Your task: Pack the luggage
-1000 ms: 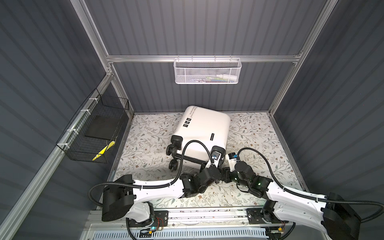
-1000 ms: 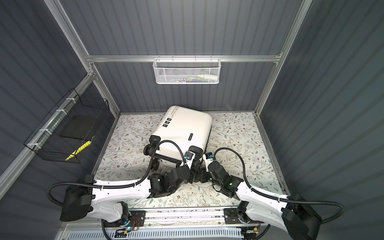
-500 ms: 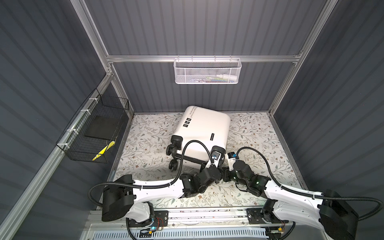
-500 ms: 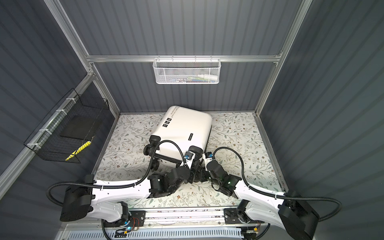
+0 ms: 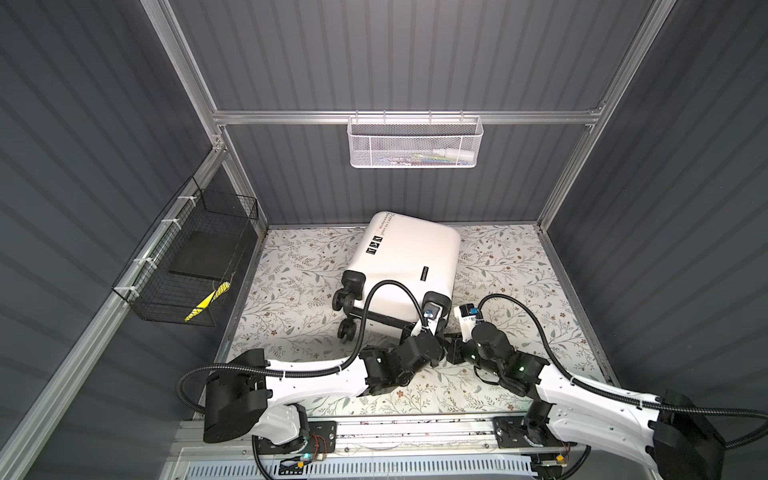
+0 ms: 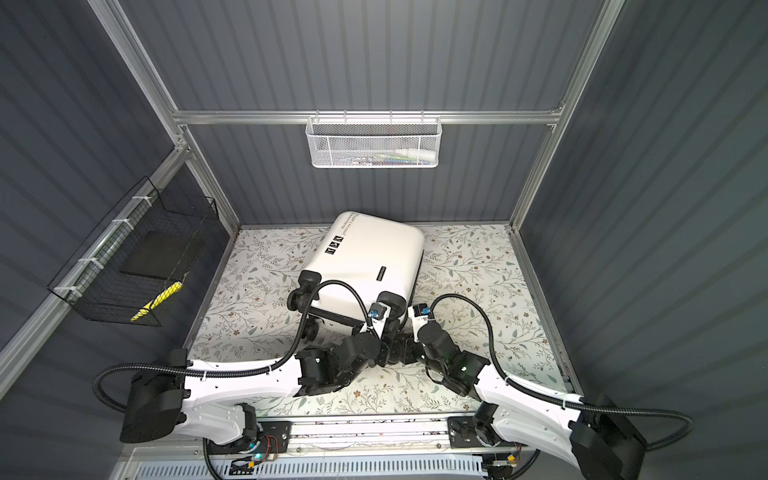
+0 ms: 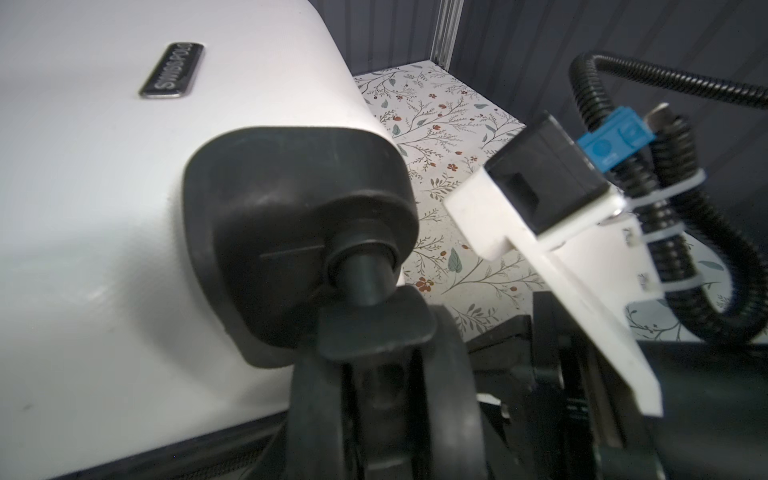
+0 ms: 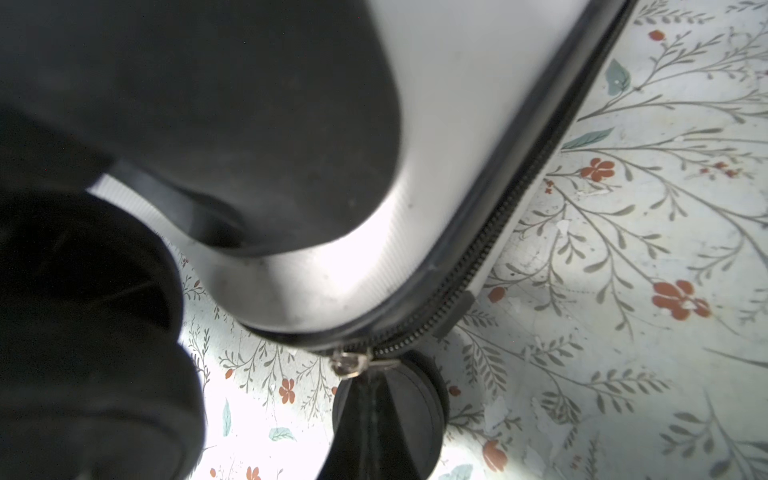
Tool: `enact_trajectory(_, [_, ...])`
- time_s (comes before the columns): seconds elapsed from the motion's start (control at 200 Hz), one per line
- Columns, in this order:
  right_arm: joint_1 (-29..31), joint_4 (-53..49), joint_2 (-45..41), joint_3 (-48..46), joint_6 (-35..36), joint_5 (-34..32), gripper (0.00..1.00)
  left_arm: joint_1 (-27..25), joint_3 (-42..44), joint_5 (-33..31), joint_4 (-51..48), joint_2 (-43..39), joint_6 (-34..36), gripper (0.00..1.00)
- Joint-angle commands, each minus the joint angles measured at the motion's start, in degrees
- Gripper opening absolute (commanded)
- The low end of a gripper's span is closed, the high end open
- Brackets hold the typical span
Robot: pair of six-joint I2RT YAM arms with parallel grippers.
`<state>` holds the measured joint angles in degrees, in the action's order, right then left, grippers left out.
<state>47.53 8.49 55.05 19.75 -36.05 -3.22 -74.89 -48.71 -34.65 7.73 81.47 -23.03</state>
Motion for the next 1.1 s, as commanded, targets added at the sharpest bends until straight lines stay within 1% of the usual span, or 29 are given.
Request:
enact_trajectory(0.0, [-0.2,-0.2,-1.3,-0.9,-0.6,-1.3,0.00,-1.4,-3.6,4.8,10.7,-3.3,1.7,0.00])
enact_trajectory(0.03, [-0.1,-0.5,-1.6,-1.0,-0.6,-1.4,0.00,-1.5,-3.7,4.8,10.7,-3.4,1.8,0.00])
enact_trajectory(0.045, [-0.1,-0.7,-1.8,-1.0,-0.6,-1.3,0.04,-1.4,-3.7,4.8,10.7,-3.5,1.8,0.00])
enact_trajectory(0.085, [-0.2,-1.1,-2.2,-1.3,-0.5,-1.2,0.18,-1.4,-3.8,4.9,10.7,-3.5,1.7,0.00])
enact_trajectory(0.115, [-0.2,-1.3,-2.6,-1.5,-0.4,-1.3,0.31,-1.4,-3.9,4.8,10.6,-3.5,1.6,0.00])
enact_trajectory(0.155, [-0.2,-1.8,-3.0,-1.8,-0.1,-1.5,0.44,-1.4,-4.4,4.9,10.2,-3.4,1.4,0.00])
enact_trajectory(0.185, [-0.2,-1.9,-3.4,-2.0,0.2,-1.6,0.49,-1.5,-5.0,4.9,9.8,-3.3,1.3,0.00])
enact_trajectory(0.275, [-0.2,-1.9,-4.5,-3.0,1.7,-1.3,0.57,-1.4,-6.9,5.8,8.4,-3.0,1.3,0.00])
enact_trajectory(0.41, [-0.2,-1.0,-7.0,-5.3,3.8,-1.0,0.63,-1.6,-10.2,7.7,7.9,-2.3,1.9,0.00])
enact_trajectory(0.545, [-0.2,-0.2,-9.7,-7.4,4.1,-2.0,0.66,-1.7,-14.4,9.0,6.2,-1.0,2.9,0.00])
enact_trajectory(0.65, [-0.2,0.7,-10.2,-7.9,3.5,-2.8,0.66,-1.8,-16.6,9.3,5.1,0.2,3.5,0.00])
enact_trajectory(0.825, [-0.2,2.1,-8.9,-7.3,2.4,-3.0,0.66,-1.7,-17.0,8.9,4.9,1.3,3.4,0.00])
enact_trajectory(0.95, [-0.1,1.5,-8.4,-6.2,2.1,-4.4,0.65,-1.7,-16.2,8.3,5.0,1.3,3.2,0.00])
enact_trajectory(1.096, [-0.1,0.8,-7.7,-5.0,2.2,-5.7,0.58,-1.8,-15.2,7.4,5.1,1.0,2.9,0.00])
